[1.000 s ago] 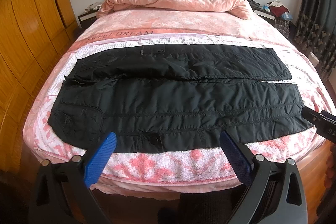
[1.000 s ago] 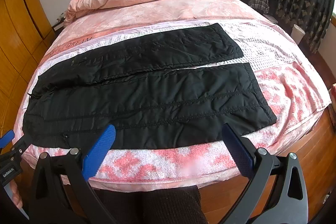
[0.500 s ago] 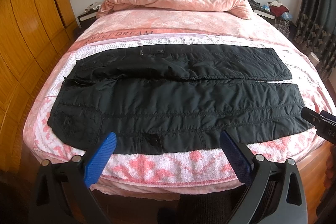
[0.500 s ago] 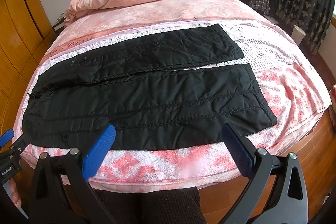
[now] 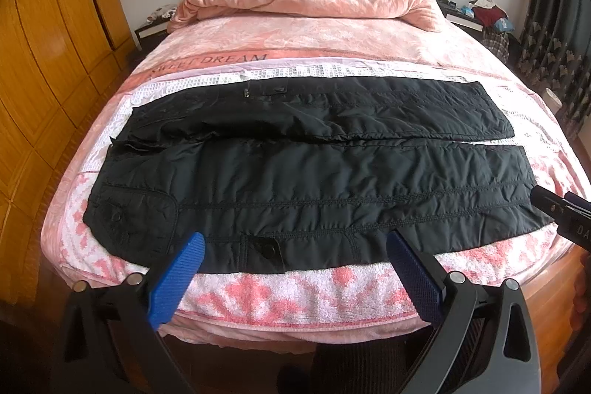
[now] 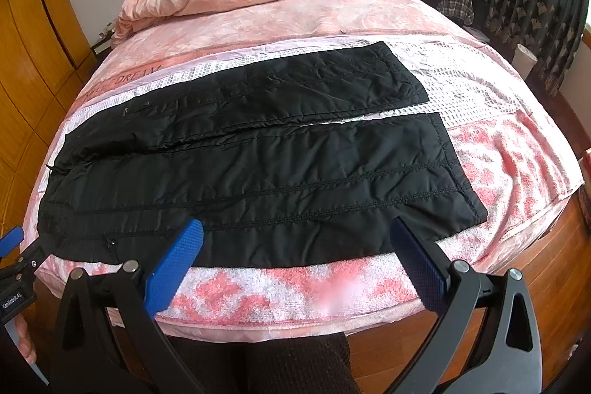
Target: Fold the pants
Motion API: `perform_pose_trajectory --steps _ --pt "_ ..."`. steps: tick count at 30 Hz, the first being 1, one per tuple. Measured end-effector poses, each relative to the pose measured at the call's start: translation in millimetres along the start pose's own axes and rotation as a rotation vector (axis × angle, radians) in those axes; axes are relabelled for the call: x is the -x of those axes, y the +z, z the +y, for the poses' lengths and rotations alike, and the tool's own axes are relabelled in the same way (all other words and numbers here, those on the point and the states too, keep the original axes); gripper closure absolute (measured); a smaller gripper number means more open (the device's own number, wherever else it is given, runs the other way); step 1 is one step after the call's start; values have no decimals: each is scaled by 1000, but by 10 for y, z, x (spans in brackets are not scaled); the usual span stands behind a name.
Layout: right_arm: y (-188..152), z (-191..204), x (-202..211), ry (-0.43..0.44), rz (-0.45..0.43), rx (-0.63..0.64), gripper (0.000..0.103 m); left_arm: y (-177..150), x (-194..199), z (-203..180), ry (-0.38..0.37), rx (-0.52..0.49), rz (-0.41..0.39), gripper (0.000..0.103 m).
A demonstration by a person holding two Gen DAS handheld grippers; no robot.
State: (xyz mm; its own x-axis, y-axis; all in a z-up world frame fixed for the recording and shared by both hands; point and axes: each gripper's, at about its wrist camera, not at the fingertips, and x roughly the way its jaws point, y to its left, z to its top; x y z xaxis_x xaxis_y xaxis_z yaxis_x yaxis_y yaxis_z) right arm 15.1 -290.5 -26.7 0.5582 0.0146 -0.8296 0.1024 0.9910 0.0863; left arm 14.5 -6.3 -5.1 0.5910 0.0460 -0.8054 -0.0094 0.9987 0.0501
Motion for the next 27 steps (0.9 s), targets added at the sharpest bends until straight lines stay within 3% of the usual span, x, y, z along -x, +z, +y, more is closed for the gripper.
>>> perform_pose_trajectory --steps 27 --pt "36 -150 4 27 -19 -2 2 160 -130 -110 15 -17 28 4"
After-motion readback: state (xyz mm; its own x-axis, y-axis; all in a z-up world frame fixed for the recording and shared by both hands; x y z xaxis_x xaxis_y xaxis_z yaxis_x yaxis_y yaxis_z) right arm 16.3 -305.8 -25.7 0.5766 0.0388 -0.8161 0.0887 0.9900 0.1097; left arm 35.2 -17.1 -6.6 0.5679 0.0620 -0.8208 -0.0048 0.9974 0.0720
